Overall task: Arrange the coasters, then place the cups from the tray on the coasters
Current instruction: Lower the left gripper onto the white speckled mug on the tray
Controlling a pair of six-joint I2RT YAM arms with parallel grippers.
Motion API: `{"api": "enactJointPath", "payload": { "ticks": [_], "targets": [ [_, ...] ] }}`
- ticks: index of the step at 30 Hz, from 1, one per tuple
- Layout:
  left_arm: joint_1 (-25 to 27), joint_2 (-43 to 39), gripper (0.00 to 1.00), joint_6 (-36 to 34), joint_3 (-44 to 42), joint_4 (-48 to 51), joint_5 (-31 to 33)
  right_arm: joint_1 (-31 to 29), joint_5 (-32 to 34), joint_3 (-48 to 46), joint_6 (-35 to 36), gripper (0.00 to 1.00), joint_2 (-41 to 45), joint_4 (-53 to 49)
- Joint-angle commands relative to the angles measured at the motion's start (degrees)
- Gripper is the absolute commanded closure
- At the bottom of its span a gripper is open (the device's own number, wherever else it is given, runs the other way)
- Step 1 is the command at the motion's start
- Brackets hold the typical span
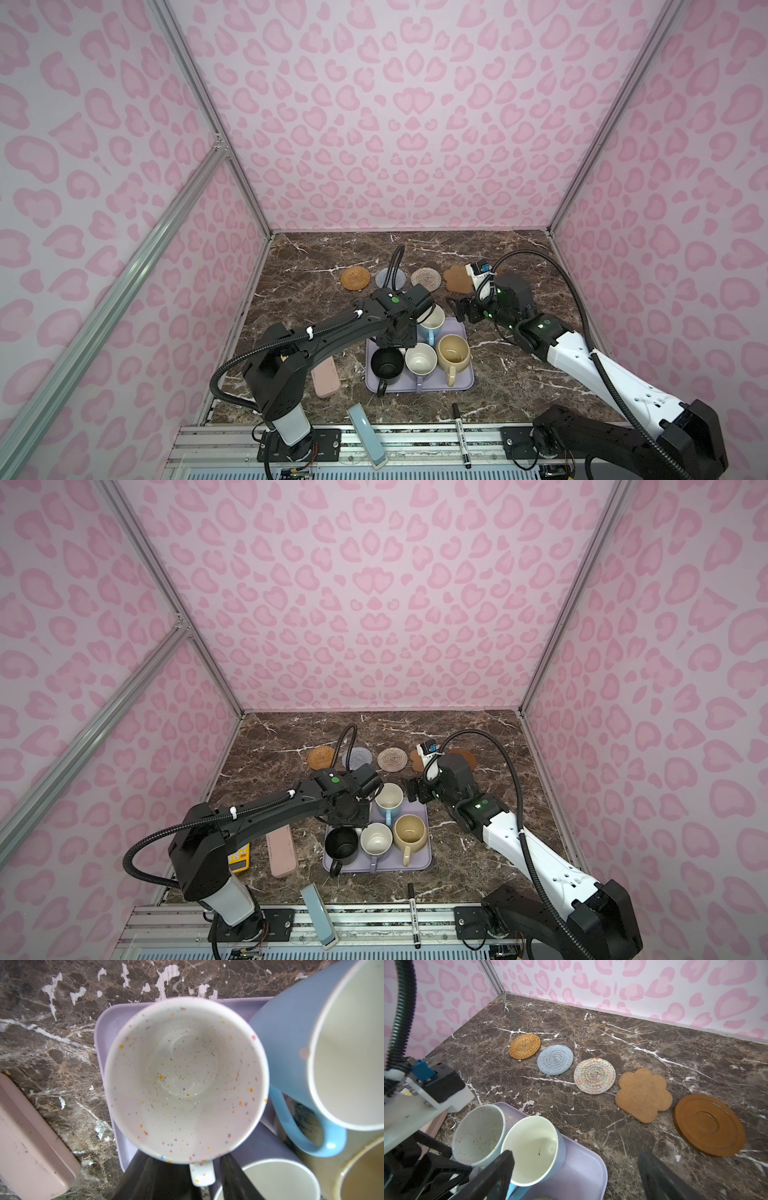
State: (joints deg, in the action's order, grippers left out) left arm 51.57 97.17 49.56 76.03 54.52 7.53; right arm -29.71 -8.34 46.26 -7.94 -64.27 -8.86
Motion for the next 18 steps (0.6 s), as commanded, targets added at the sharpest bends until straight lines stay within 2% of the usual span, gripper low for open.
{"api": "enactJointPath", "payload": {
  "ticks": [1, 18],
  "targets": [
    [0.27, 1.03, 0.50, 1.08, 0.70, 1.52, 2.53, -0.03, 1.13, -0.46, 0.12, 0.05, -0.24, 1.22],
    [0.70, 4.42, 0.58, 0.97, 2.70, 0.92, 4.51, -0.04, 1.92, -0.39, -0.05, 0.06, -0.94, 1.26]
  ]
}}
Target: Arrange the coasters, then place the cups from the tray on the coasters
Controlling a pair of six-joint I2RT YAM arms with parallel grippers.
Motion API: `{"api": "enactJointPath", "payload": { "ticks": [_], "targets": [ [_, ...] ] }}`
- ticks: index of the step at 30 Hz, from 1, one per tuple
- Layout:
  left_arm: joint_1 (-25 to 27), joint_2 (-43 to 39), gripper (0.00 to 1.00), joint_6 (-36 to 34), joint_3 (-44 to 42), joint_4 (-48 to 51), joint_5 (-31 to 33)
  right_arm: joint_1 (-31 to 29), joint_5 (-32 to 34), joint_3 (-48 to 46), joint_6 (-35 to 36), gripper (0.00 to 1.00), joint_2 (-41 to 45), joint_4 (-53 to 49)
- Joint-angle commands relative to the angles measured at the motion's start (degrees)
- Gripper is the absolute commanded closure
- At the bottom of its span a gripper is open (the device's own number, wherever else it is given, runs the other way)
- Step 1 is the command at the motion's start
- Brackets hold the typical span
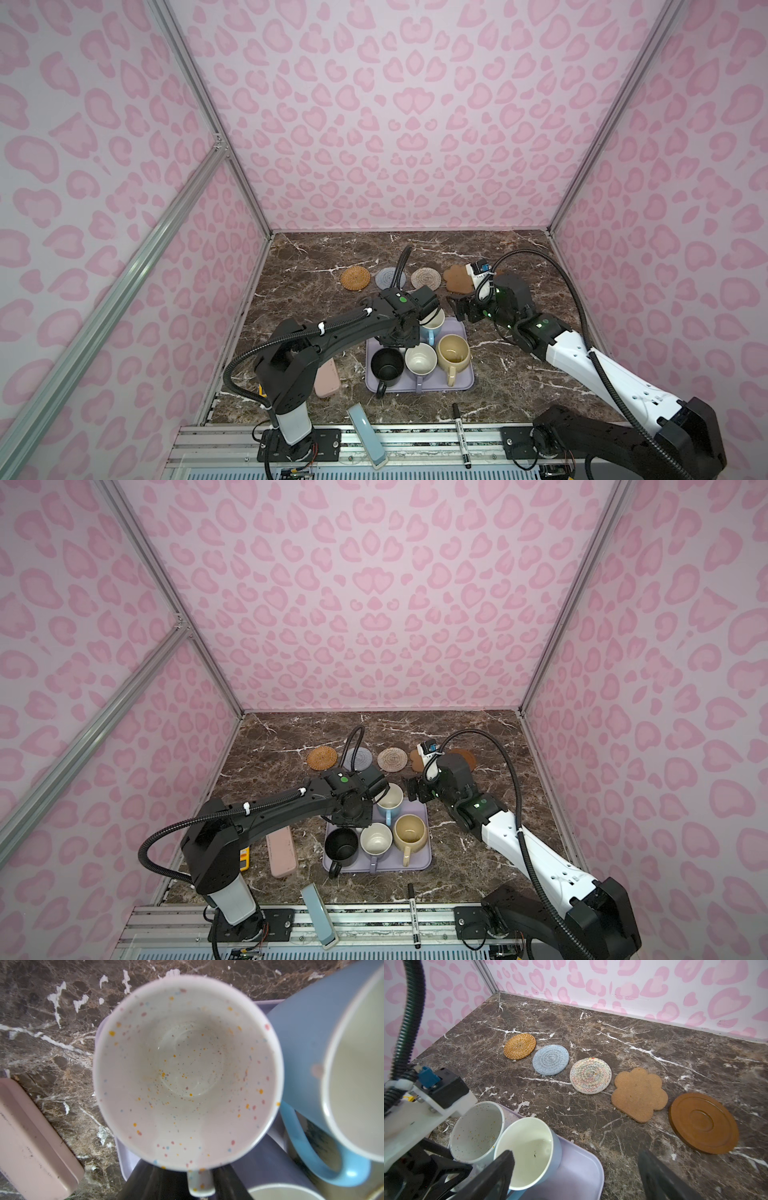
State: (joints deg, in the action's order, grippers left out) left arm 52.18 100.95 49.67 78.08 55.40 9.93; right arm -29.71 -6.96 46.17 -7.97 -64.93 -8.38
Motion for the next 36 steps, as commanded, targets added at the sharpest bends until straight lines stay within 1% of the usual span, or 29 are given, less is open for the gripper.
{"api": "enactJointPath", "payload": {
  "ticks": [1, 9, 11, 12, 17, 18, 19, 23, 25, 26, 31, 33, 34, 36],
  "targets": [
    [0.12, 0.79, 0.58, 0.88, 0.71, 0.13, 2.58, -0.04, 0.63, -0.28, -0.04, 0.06, -0.29, 0.74],
    [0.39, 1.58, 0.59, 1.28, 0.84, -0.21, 3.59, -0.02, 0.90, -0.27, -0.12, 0.06, -0.42, 0.89],
    [0.38, 1.92, 0.60, 1.23, 0.49, -0.82, 3.47, -0.05, 0.90, -0.29, -0.12, 0.06, -0.53, 0.84],
    [0.41, 2.01, 0.62, 1.30, 0.33, -0.97, 3.51, -0.07, 0.90, -0.19, -0.12, 0.06, -0.55, 0.87],
    [0.38, 2.70, 0.62, 1.18, 0.31, -1.20, 3.61, 0.00, 0.47, -0.20, -0.36, 0.06, -0.70, 1.44],
    [0.44, 2.76, 0.68, 1.06, 0.40, -1.21, 3.69, -0.02, 0.39, -0.17, -0.38, 0.06, -0.73, 1.52],
    [0.39, 2.76, 0.71, 0.96, 0.38, -1.19, 3.93, -0.03, 0.37, -0.18, -0.45, 0.06, -0.82, 1.61],
    [0.38, 2.85, 0.72, 0.96, 0.34, -1.23, 4.23, -0.07, 0.22, 0.17, -0.47, 0.06, -1.08, 1.73],
    [0.44, 2.78, 0.77, 0.81, 0.31, -1.04, 4.56, 0.00, 0.04, 0.38, -0.56, 0.06, -1.17, 1.88],
    [0.46, 2.76, 0.77, 0.78, 0.29, -0.95, 4.99, 0.00, -0.05, 0.45, -0.56, 0.06, -1.24, 1.94],
    [0.47, 2.93, 0.76, 0.82, -0.41, -0.70, 6.76, -0.01, -0.67, 0.88, -0.65, 0.06, -1.93, 2.33],
    [0.46, 3.20, 0.72, 0.79, -0.65, -0.98, 6.91, -0.06, -0.92, 1.03, -0.56, 0.06, -2.39, 2.16],
    [0.46, 3.20, 0.69, 0.81, -0.65, -1.32, 7.02, 0.00, -0.99, 1.24, -0.56, 0.06, -2.55, 2.00],
    [0.46, 3.20, 0.68, 0.66, -0.65, -1.76, 7.12, 0.01, -1.12, 1.52, -0.47, 0.06, -2.96, 1.47]
  ]
}}
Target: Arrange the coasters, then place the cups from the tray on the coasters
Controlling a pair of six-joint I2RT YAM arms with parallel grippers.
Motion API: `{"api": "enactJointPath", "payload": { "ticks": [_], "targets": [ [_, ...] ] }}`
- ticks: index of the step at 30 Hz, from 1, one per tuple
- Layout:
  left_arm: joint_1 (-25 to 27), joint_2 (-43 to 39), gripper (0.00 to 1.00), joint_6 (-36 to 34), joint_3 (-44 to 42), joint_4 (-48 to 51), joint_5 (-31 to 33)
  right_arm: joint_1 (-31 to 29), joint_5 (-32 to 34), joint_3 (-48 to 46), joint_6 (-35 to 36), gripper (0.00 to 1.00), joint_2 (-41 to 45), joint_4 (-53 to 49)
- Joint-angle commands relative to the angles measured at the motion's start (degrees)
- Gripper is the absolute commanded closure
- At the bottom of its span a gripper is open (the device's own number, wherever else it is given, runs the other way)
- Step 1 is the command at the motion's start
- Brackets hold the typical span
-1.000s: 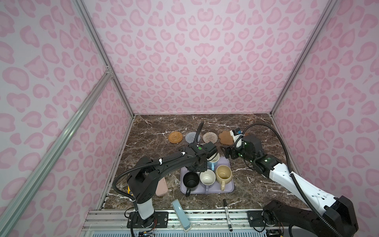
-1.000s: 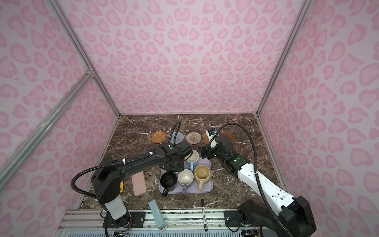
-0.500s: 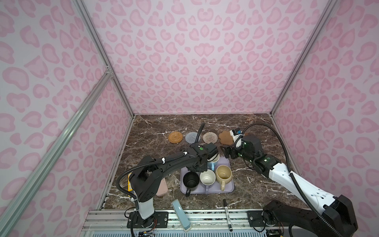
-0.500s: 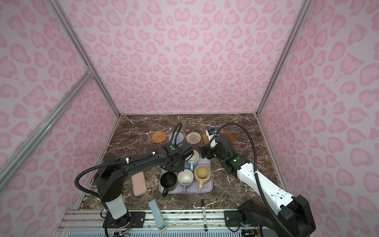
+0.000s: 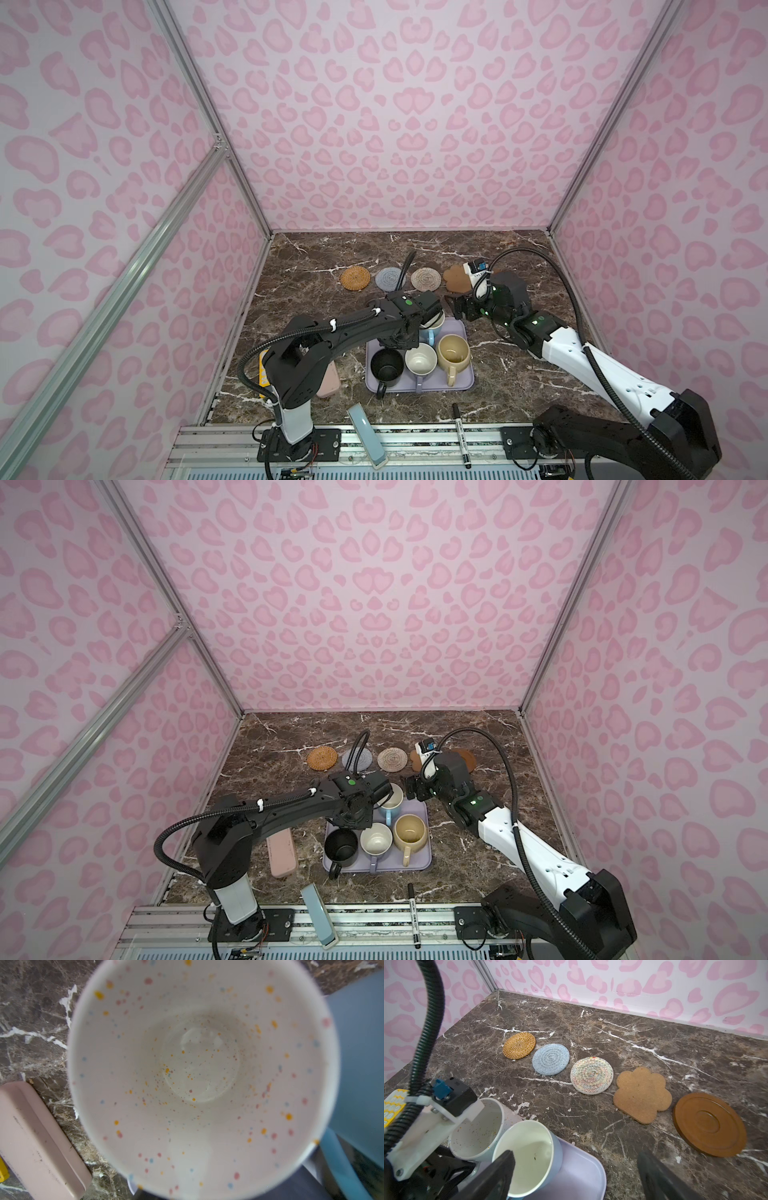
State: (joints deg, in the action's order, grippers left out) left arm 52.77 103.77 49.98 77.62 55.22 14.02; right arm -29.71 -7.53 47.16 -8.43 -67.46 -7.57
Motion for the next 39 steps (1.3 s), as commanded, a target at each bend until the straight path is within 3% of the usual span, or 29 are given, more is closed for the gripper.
{"api": "enactJointPath", "payload": {
  "ticks": [1, 10, 13, 34, 39],
  "targets": [
    [-0.13, 0.47, 0.68, 0.09, -0.19, -1.65, 3.03, -0.06, -0.53, 0.65, 0.05, 0.07, -0.63, 0.31],
    [-0.13, -0.52, 0.83, -0.79, 0.77, -0.63, 4.14, -0.04, -0.63, 1.10, 0.25, 0.06, -0.83, -0.25],
    [-0.13, -1.73, 1.00, -0.91, 0.78, -0.03, 4.44, -0.06, -0.67, 1.07, 0.16, 0.07, -0.66, -0.12],
    [-0.47, -13.23, 1.00, -6.77, -0.19, -0.77, 12.58, -0.44, -6.71, 0.27, -0.86, 0.08, 0.05, 3.73],
    [-1.70, -17.44, 1.00, -9.22, -3.62, -3.76, 10.54, -2.94, -6.42, 1.78, -0.51, 0.08, -1.21, 3.21]
  ]
}}
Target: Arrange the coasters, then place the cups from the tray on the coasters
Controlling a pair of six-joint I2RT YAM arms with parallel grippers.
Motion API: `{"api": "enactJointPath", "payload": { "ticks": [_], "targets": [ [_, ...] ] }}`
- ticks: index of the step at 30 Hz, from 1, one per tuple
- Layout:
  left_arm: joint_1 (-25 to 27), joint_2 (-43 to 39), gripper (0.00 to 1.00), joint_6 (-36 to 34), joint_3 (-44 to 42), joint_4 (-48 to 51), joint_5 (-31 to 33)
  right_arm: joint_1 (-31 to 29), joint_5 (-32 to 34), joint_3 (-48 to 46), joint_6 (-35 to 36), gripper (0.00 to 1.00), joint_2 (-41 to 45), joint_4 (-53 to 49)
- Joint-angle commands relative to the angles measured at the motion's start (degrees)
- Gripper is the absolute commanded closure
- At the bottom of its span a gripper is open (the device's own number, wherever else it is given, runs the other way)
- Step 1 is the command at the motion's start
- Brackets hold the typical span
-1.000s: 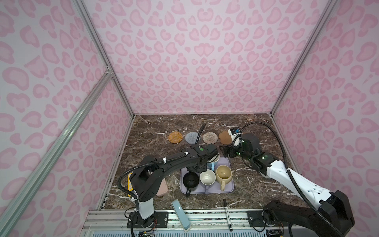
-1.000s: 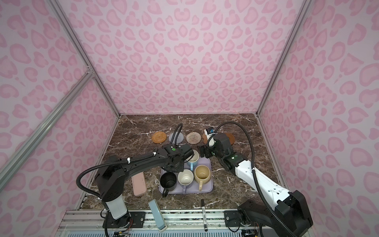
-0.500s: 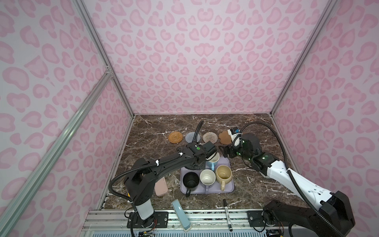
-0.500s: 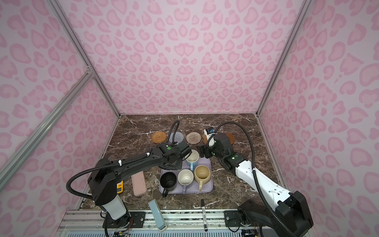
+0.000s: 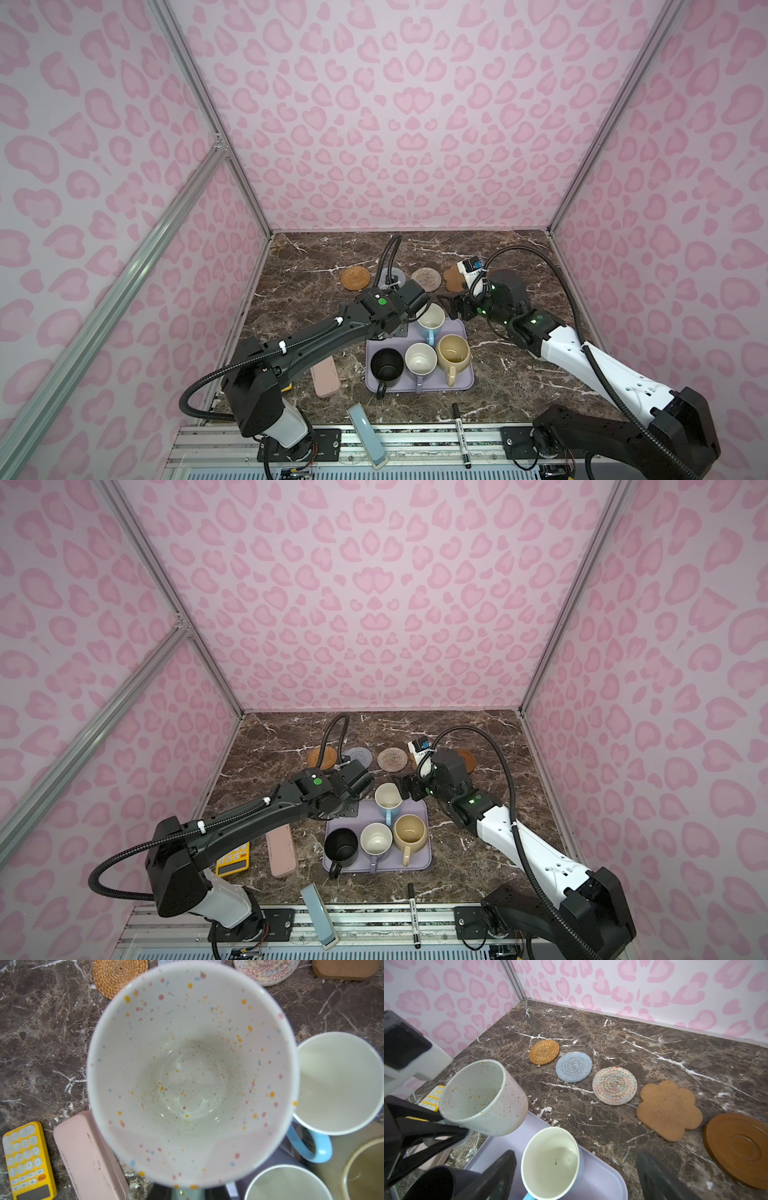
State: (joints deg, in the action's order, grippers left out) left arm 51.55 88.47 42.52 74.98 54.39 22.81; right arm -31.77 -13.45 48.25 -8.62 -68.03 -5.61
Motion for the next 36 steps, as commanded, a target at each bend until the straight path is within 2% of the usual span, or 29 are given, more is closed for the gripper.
{"api": "enactJointPath", "payload": {
  "ticks": [1, 8, 19, 29, 36],
  "targets": [
    [-0.71, -2.69, 1.00, -2.06, -1.51, -3.55, 0.97, -1.46, -0.35, 0.99, -0.26, 0.08, -0.94, 1.26],
    [-2.46, -4.57, 1.00, -3.58, -3.64, -6.60, -1.31, -4.28, 0.05, 2.76, -0.73, 0.08, -3.40, 1.66],
    [-6.72, -6.83, 1.00, -4.75, -7.52, -12.47, -1.60, -7.42, 1.71, 7.51, -3.30, 0.10, -10.45, 3.65],
    [-13.14, -4.29, 1.00, -11.32, -9.26, -22.30, -1.98, -8.13, 2.31, 12.55, -5.33, 0.10, -18.23, 6.33],
    [-17.76, -0.33, 1.00, -15.64, -8.45, -27.81, -2.22, -8.03, 2.38, 18.52, -5.03, 0.05, -24.75, 4.70]
  ]
}}
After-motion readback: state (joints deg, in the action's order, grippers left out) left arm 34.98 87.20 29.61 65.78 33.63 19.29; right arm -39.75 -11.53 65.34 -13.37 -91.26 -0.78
